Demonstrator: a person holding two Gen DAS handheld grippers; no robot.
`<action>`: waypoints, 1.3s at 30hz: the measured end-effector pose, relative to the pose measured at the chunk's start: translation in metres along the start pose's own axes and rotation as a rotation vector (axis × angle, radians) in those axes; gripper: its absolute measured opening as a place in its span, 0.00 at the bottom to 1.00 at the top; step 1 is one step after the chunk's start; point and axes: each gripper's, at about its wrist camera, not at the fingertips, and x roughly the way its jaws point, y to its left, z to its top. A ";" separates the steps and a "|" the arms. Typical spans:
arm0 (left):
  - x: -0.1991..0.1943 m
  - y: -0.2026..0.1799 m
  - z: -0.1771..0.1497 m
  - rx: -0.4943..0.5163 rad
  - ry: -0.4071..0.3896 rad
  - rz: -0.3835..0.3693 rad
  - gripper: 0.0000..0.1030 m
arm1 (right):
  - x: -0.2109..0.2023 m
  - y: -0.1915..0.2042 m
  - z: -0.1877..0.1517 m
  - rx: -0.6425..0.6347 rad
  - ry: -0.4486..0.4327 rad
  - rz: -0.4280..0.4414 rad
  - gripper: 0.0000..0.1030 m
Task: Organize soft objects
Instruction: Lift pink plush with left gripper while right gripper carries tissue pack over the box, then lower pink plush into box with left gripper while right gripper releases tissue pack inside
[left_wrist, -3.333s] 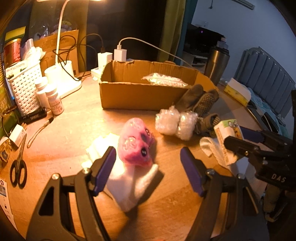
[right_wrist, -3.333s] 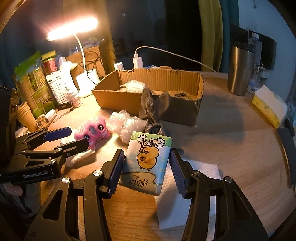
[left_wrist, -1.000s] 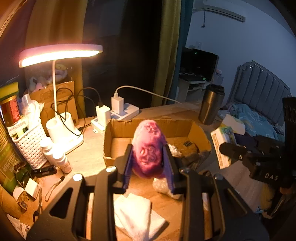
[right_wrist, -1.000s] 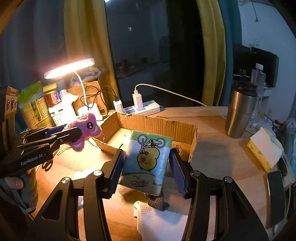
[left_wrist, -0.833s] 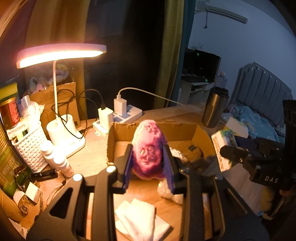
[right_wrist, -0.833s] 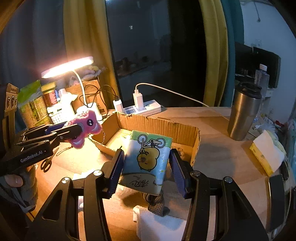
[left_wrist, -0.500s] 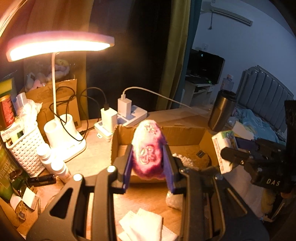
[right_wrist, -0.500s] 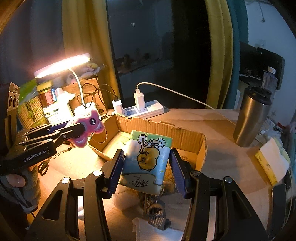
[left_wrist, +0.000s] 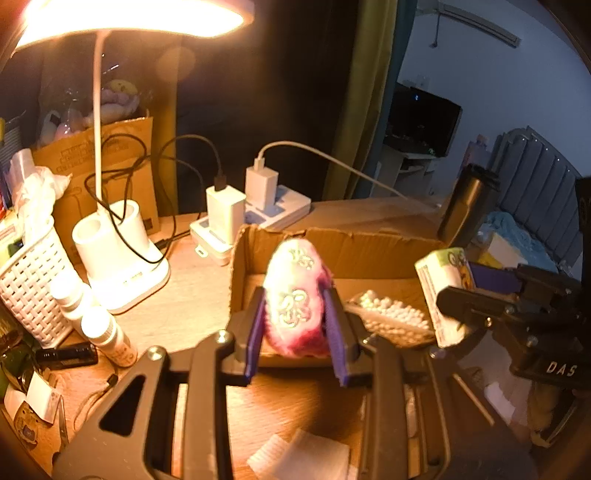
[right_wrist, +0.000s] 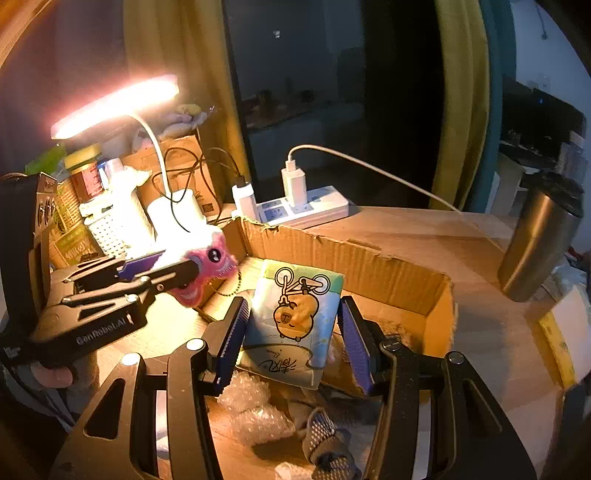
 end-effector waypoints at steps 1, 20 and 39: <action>0.002 0.001 -0.001 0.002 0.003 0.004 0.31 | 0.003 0.001 0.001 -0.004 0.004 0.003 0.52; 0.012 0.016 -0.008 -0.047 0.038 -0.017 0.37 | 0.067 0.011 0.000 -0.007 0.118 0.004 0.47; 0.008 0.035 -0.012 -0.105 0.043 -0.010 0.38 | 0.072 0.028 0.031 -0.051 0.082 -0.001 0.42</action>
